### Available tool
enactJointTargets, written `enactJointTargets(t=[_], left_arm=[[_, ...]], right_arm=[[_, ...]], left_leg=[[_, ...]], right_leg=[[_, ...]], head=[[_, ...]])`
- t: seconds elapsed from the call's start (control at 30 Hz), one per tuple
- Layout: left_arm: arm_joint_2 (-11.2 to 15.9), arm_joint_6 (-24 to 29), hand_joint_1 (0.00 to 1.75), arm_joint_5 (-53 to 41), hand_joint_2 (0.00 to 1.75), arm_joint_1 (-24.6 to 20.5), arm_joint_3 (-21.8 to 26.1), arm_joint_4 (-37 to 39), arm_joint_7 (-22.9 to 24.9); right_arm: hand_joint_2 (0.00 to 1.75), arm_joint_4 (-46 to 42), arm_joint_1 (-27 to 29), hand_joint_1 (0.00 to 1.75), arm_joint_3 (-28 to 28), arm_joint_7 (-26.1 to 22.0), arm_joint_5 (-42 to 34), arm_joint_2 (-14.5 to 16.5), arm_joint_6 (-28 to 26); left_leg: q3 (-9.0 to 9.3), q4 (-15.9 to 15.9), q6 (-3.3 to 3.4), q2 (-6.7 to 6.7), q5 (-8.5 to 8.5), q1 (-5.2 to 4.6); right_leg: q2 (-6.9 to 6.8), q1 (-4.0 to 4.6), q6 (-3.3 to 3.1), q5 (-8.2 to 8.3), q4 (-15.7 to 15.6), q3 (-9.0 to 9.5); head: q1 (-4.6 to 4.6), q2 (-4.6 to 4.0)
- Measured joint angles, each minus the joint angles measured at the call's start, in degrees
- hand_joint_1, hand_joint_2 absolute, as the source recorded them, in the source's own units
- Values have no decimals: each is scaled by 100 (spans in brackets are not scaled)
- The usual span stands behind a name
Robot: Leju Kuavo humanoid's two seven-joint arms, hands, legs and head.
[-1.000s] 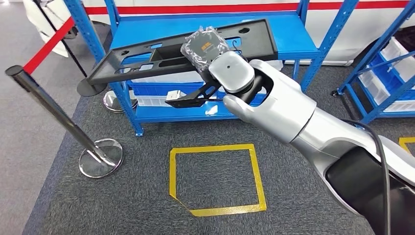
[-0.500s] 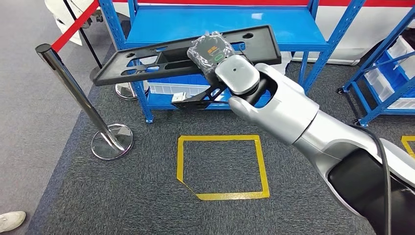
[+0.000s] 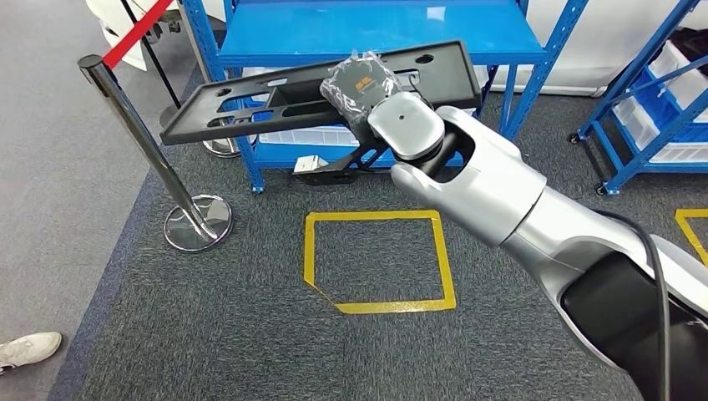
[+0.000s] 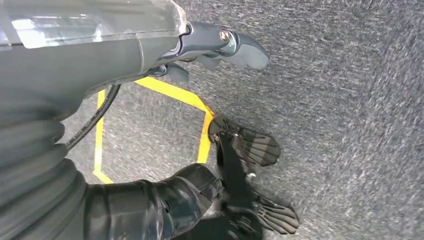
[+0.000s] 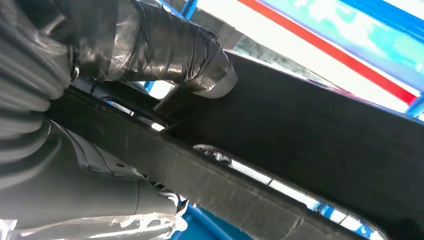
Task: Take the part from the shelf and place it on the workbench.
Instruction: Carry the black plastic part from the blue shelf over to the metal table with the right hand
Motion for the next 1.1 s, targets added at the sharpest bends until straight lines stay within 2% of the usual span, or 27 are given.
enactJointTargets(t=[0.03, 0.07, 0.1, 0.13, 0.17, 0.2, 0.23, 0.27, 0.3, 0.33, 0.37, 0.4, 0.47, 0.5, 0.53, 0.6, 0.63, 0.67, 0.77, 0.8, 0.83, 0.87, 0.9, 0.93, 0.97, 1.03, 1.1], left_arm=[[10, -5, 0, -1, 175, 5, 5, 0, -1], [20, -10, 0, -4, 175, 15, 15, 0, -1], [24, -15, 0, -9, 175, 22, 26, 0, 1], [27, -17, 0, -17, 175, 23, 37, 1, 3], [28, -19, 0, -30, 175, 25, 46, 1, 4], [30, -19, 0, -44, 175, 23, 55, 1, 6], [33, -21, 0, -56, 175, 23, 65, 1, 7], [36, -25, 0, -67, 175, 25, 75, 1, 7], [38, -29, 0, -75, 175, 26, 86, 1, 7], [39, -37, 0, -82, 175, 26, 94, 1, 7], [40, -44, 0, -89, 175, 26, 99, 1, 7], [41, -52, 0, -97, 175, 26, 103, 1, 5], [31, -71, 0, -115, 175, 23, 114, 1, 1], [26, -79, 0, -124, 175, 22, 124, 1, -3], [21, -85, 0, -132, 175, 23, 133, 1, -5], [24, -89, 0, -149, 175, 27, 151, 1, -4], [28, -89, 0, -159, 175, 27, 161, 1, -3], [32, -90, 0, -168, 175, 27, 170, 1, 1], [38, -89, 0, -181, 175, 33, 187, 1, 9], [43, -83, 0, -181, 175, 32, 191, 1, 14], [49, -72, 0, -182, 175, 30, 199, 1, 25], [52, -58, 0, -183, 175, 25, 209, 1, 39], [56, -44, 0, -185, 175, 21, 220, 1, 56], [56, -34, 0, -187, 175, 15, 228, 1, 73], [56, -29, 0, -190, 175, 11, 234, 0, 83], [56, -22, 0, -194, 175, 13, 238, 0, 95], [55, -17, 0, -195, 175, 24, 242, 1, 97]], right_arm=[[175, -2, 2, 175, -1, 13, 3, 0, 3], [175, 2, 11, 175, -1, 26, 5, -5, 8], [175, 9, 21, 175, -1, 33, 8, -20, 14], [175, 17, 31, 175, 0, 38, 11, -35, 19], [175, 25, 38, 175, 0, 40, 13, -51, 23], [175, 31, 40, 175, 0, 40, 14, -67, 26], [175, 35, 40, 175, 0, 42, 14, -75, 27], [175, 41, 40, 175, 0, 46, 16, -86, 31], [175, 49, 41, 175, 1, 51, 23, -99, 36], [175, 58, 42, 175, 1, 59, 33, -109, 42], [175, 68, 40, 175, 1, 68, 48, -116, 47], [175, 75, 32, 175, 0, 77, 62, -120, 49], [175, 84, -18, 175, 0, 88, 82, -121, 49], [175, 88, -49, 175, -1, 90, 87, -123, 50], [175, 93, -83, 175, -1, 91, 91, -129, 52], [175, 106, -114, 175, -1, 91, 95, -142, 66], [175, 114, -122, 175, -1, 90, 95, -145, 76], [175, 120, -125, 175, 0, 88, 95, -144, 85], [175, 139, -133, 175, 0, 87, 95, -141, 95], [175, 147, -131, 175, 0, 86, 95, -143, 95], [175, 157, -130, 175, 0, 85, 95, -146, 95], [175, 168, -129, 175, 1, 81, 95, -153, 93], [175, 178, -129, 175, 0, 77, 95, -161, 92], [175, 188, -132, 175, 0, 73, 95, -169, 90], [175, 197, -138, 175, -1, 72, 95, -187, 88], [175, 215, -144, 175, -1, 68, 95, -219, 83], [175, 244, -133, 175, -1, 64, 95, -254, 83]], left_leg=[[54, -166, 50, -13, -64, -31], [8, -204, 116, -21, -24, -39], [-38, -221, 165, -9, 51, -39], [-93, -229, 222, 5, 134, -36], [-166, -241, 272, 22, 225, -24], [-253, -240, 307, 38, 309, -25], [-359, -236, 332, 43, 392, -29], [-469, -230, 338, 45, 476, -35], [-578, -223, 337, 46, 555, -41], [-686, -213, 333, 45, 633, -47], [-789, -204, 326, 43, 707, -51], [-878, -197, 316, 42, 778, -55], [-1009, -186, 277, 41, 911, -64], [-1039, -200, 247, 46, 979, -61], [-1052, -224, 210, 53, 1048, -53], [-1059, -298, 132, 59, 1159, -43], [-1091, -272, 103, 51, 1089, -41], [-1154, -150, 80, 40, 902, -43], [-1389, 793, 21, 25, 19, -31], [-1409, 1116, -2, 25, -87, -27], [-1369, 1318, -23, 25, -48, -21], [-1248, 1351, -39, 25, 89, -14], [-1035, 1204, -50, 25, 234, -4], [-737, 896, -57, 23, 264, 6], [-431, 501, -39, 8, 194, 0], [-92, -28, 45, -27, 11, -29], [-127, -123, 167, -37, 68, -52]], right_leg=[[-6, -1, 40, 73, -17, -31], [-12, -6, 78, 155, -52, -45], [-3, -21, 112, 168, -70, -70], [11, -32, 141, 61, -24, -114], [28, -42, 165, -183, 147, -183], [42, -52, 185, -523, 437, -265], [47, -53, 202, -860, 819, -345], [50, -53, 217, -1094, 1215, -396], [52, -52, 222, -1175, 1517, -391], [53, -50, 218, -1127, 1671, -312], [54, -44, 200, -995, 1626, -128], [56, -30, 166, -876, 1395, 152], [51, 18, 74, -966, 569, 844], [49, 47, 35, -1064, 240, 1067], [46, 73, 1, -1149, 19, 1185], [34, 77, -63, -1036, -90, 1142], [21, 63, -110, -955, -133, 1104], [8, 43, -156, -858, -168, 1045], [-1, 32, -221, -605, -184, 791], [1, 34, -214, -525, -174, 685], [1, 32, -202, -446, -157, 570], [1, 27, -184, -374, -131, 453], [1, 18, -160, -309, -97, 339], [0, 14, -128, -255, -50, 235], [-2, 13, -93, -207, 4, 143], [-11, 22, -22, -96, 54, 37], [-15, 16, 42, 20, 19, 7]], head=[[2, 0], [4, 0], [3, 0], [4, 0], [5, 0], [5, -1], [5, -1], [5, -2], [5, -2], [5, -1], [5, -1], [5, -1], [4, -1], [3, -1], [5, 0], [10, 0], [13, -1], [10, -1], [4, -1], [5, -1], [4, -1], [4, -1], [3, 0], [2, 0], [4, 0], [8, 0], [11, -1]])
